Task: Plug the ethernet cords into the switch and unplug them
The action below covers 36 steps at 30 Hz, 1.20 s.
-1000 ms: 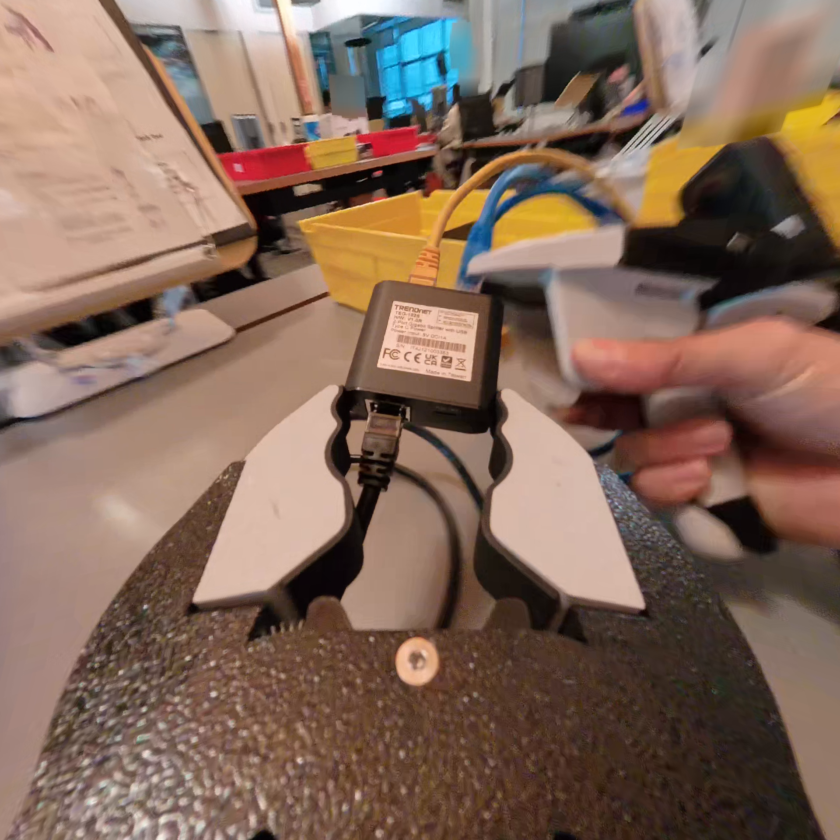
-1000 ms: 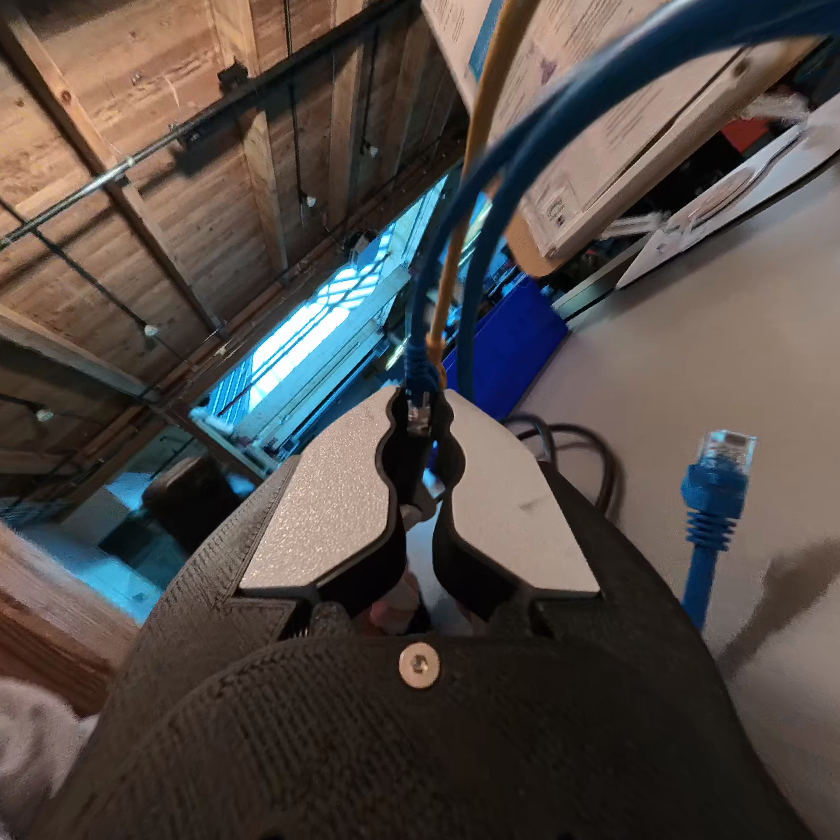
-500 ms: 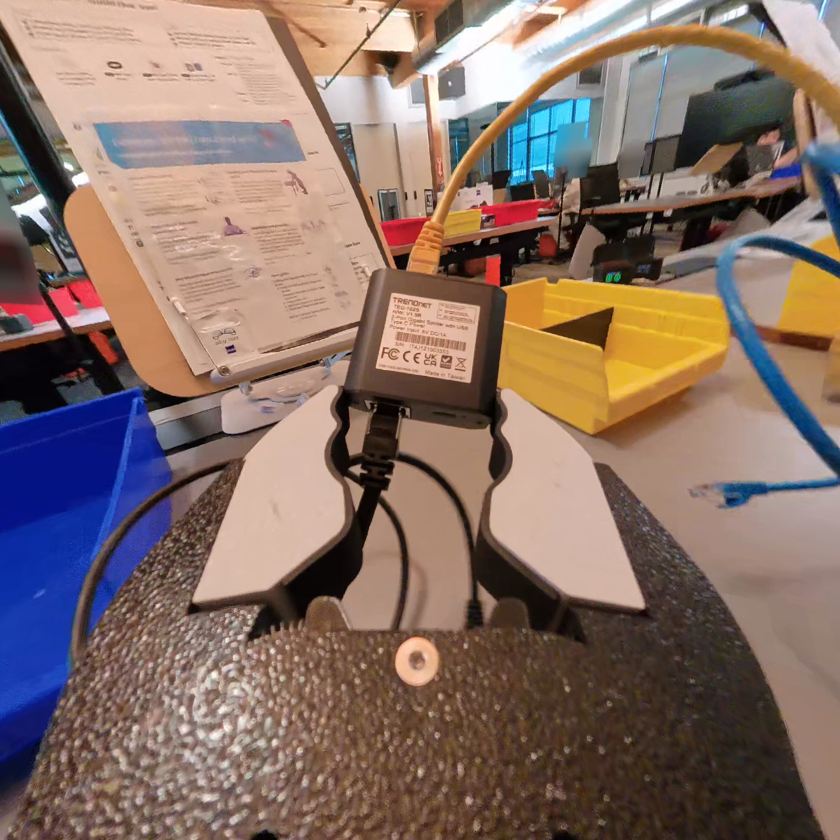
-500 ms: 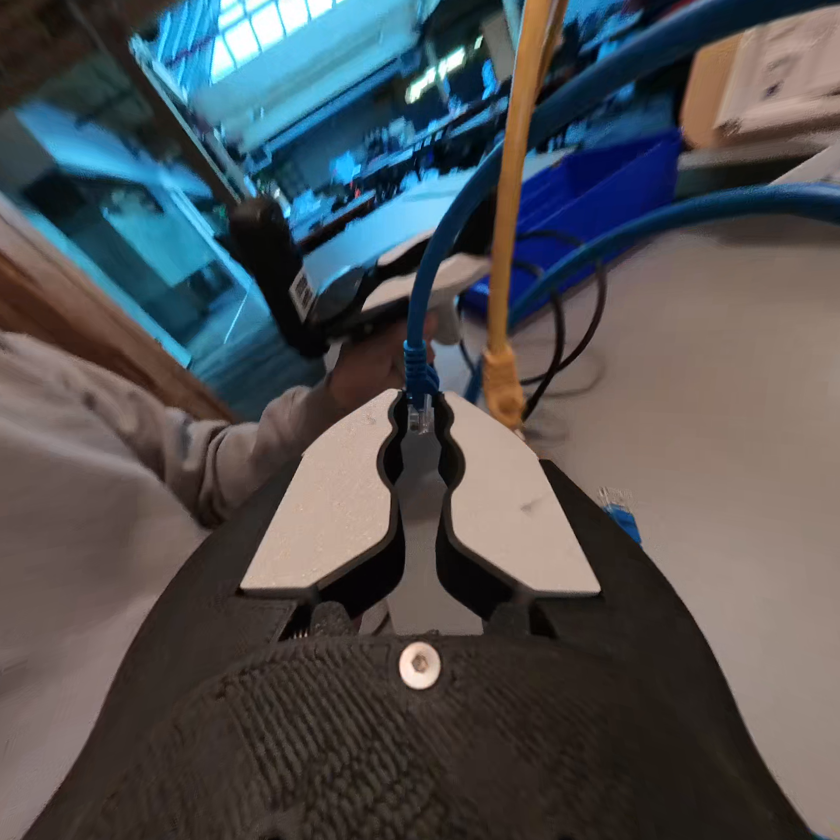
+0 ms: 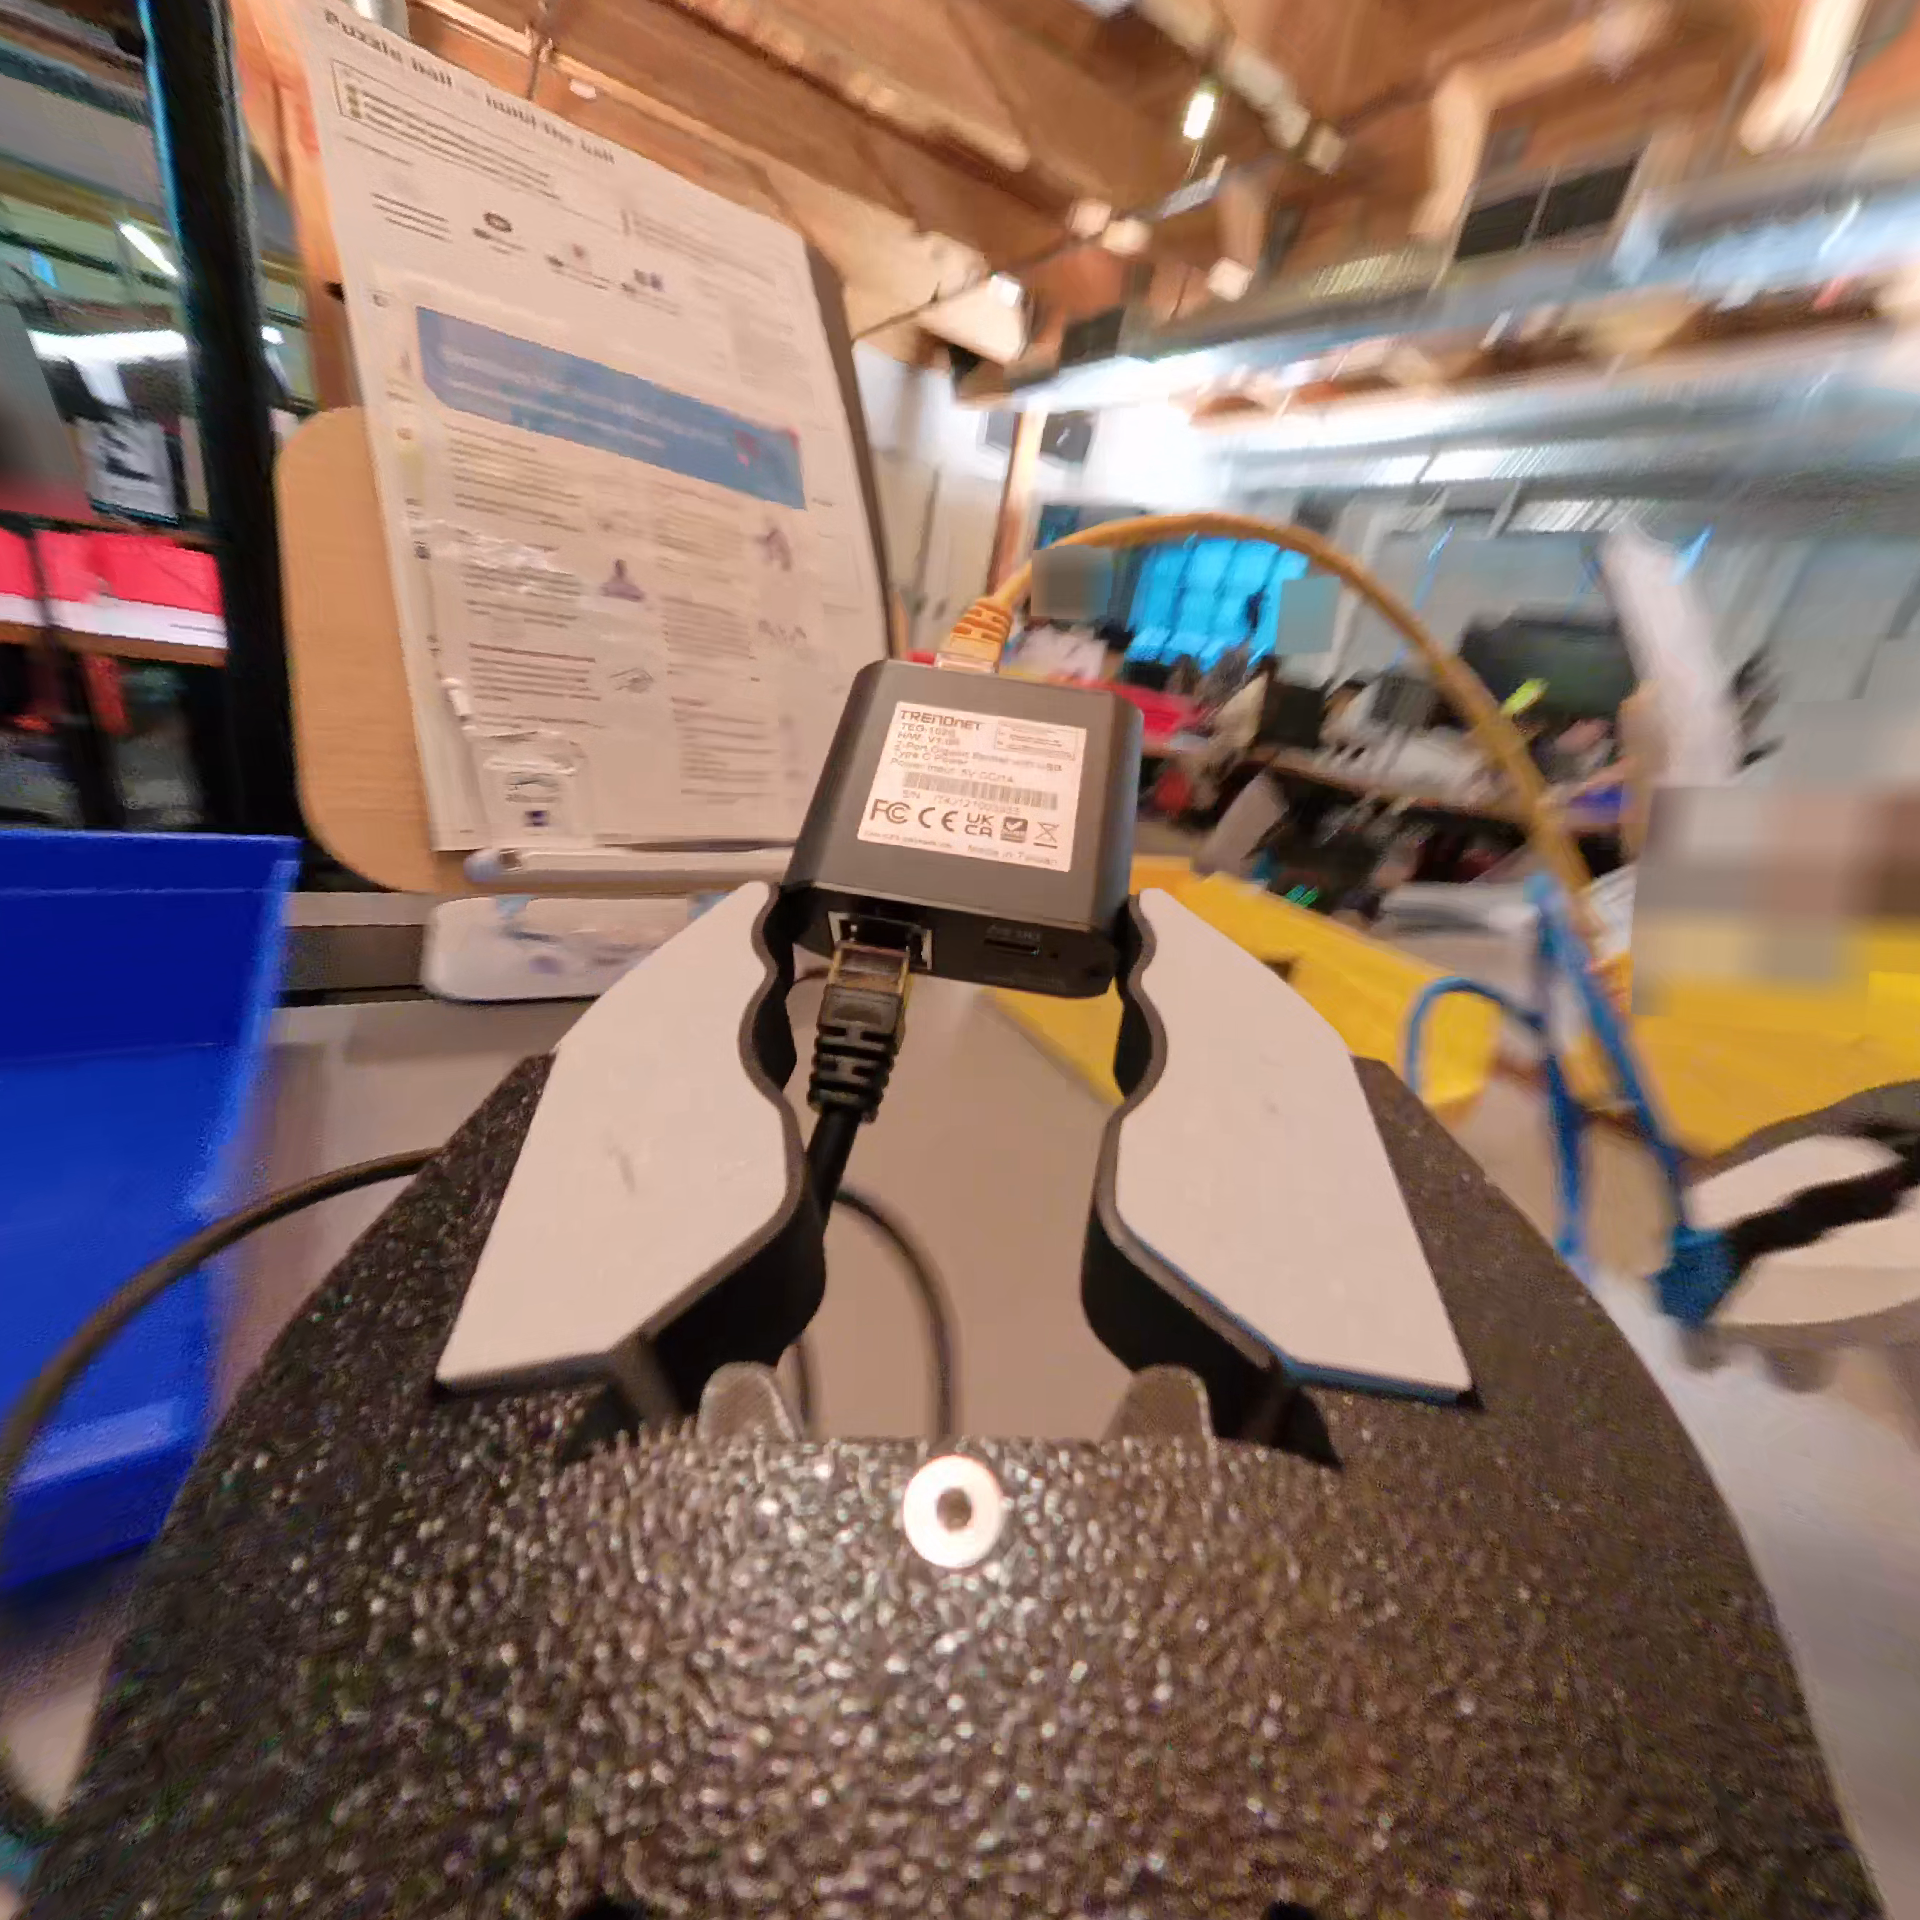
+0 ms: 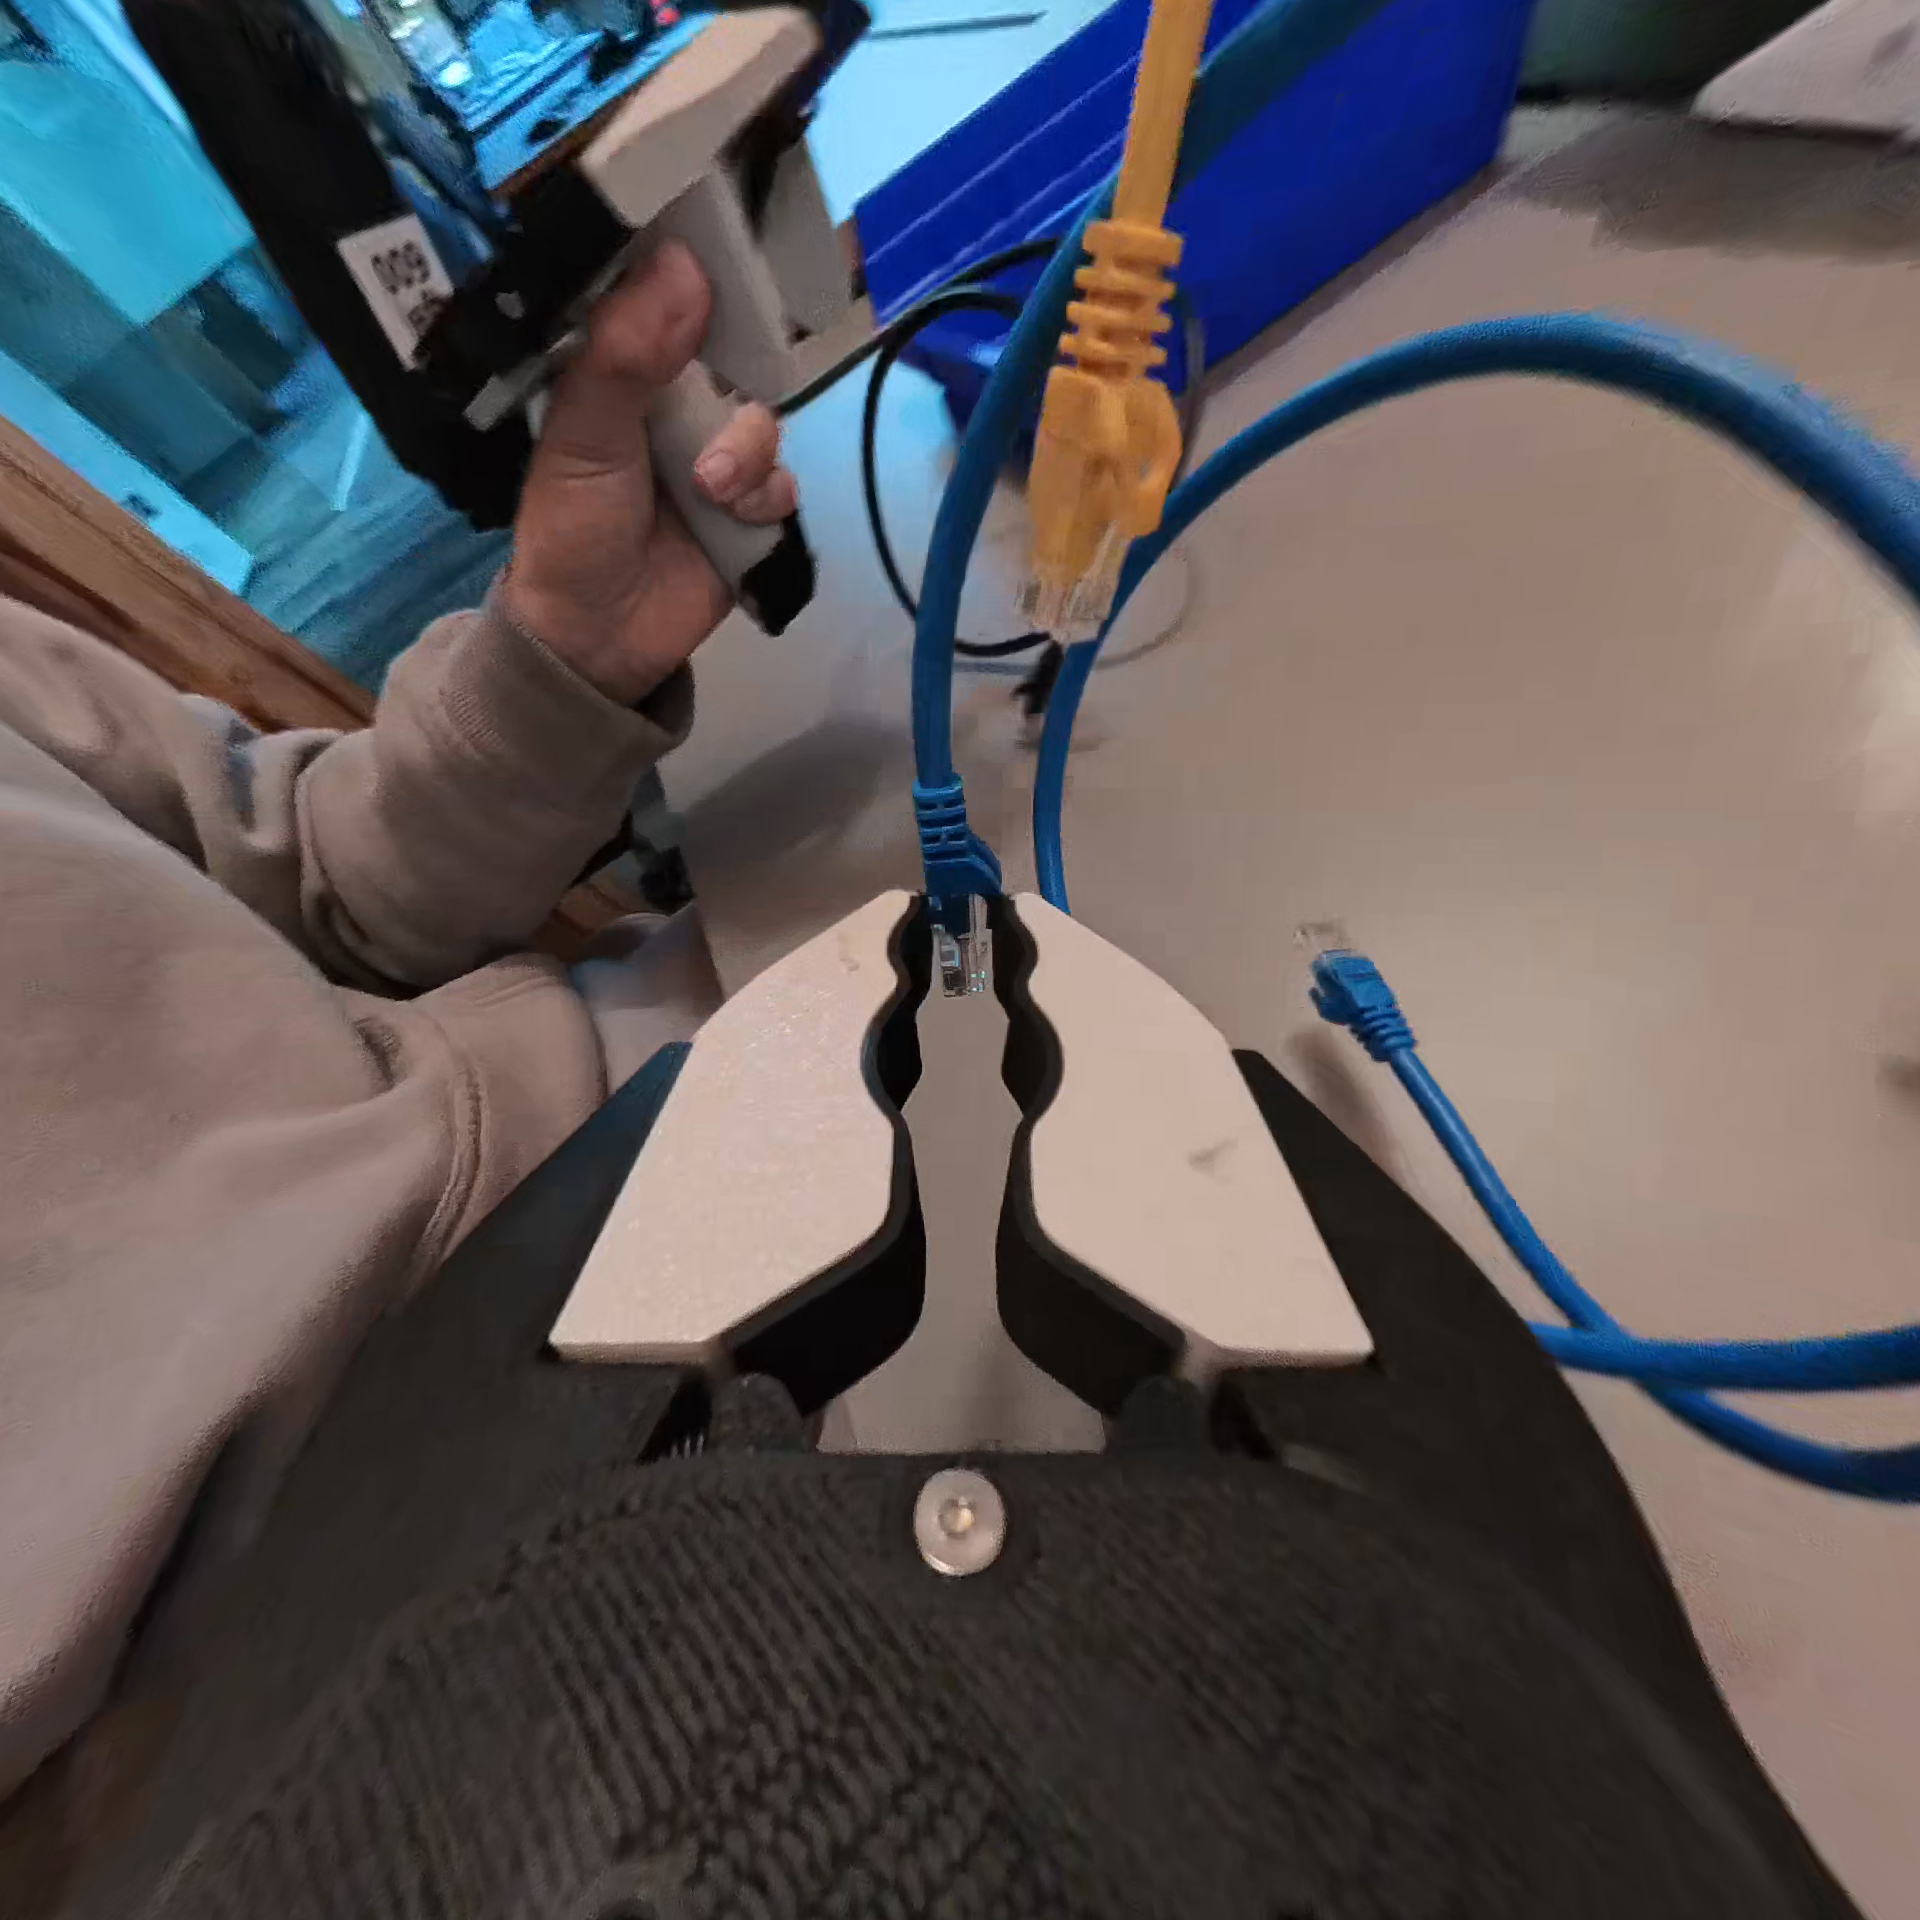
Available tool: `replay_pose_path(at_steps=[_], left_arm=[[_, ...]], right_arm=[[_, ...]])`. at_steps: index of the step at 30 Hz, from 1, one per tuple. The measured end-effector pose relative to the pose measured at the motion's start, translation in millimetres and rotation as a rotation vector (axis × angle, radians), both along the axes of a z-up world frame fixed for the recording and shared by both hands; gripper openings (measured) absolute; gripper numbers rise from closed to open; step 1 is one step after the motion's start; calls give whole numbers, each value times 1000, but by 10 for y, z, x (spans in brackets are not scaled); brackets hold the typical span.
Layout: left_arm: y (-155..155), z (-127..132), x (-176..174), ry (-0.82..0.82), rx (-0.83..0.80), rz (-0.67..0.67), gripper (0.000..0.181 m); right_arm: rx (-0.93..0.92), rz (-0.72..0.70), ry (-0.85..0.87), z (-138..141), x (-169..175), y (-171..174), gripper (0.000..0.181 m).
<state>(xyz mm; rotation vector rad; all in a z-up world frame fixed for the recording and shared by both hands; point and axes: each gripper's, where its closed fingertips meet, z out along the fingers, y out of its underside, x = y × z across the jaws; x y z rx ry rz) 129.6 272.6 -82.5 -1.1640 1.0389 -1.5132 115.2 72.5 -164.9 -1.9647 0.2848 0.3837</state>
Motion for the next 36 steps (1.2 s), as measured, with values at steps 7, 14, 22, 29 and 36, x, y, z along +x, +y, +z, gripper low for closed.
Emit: replay_pose_path(at_steps=[7,14,22,29,36], left_arm=[[-329,469,-139,-156,-206,-207,59],[-29,226,-64,-93,-111,-112,59],[-87,-168,111,15,-26,-110,59],[-247,-240,151,32,41,-143,59],[-302,-335,206,66,117,-147,59]], right_arm=[[-192,13,-60,-416,-16,18,12],[-122,-66,-193,175,403,-311,12],[-176,-79,-286,703,1421,-583,12],[-66,-169,-65,421,2289,-462,12],[-116,-284,135,-265,2605,-441,12]])
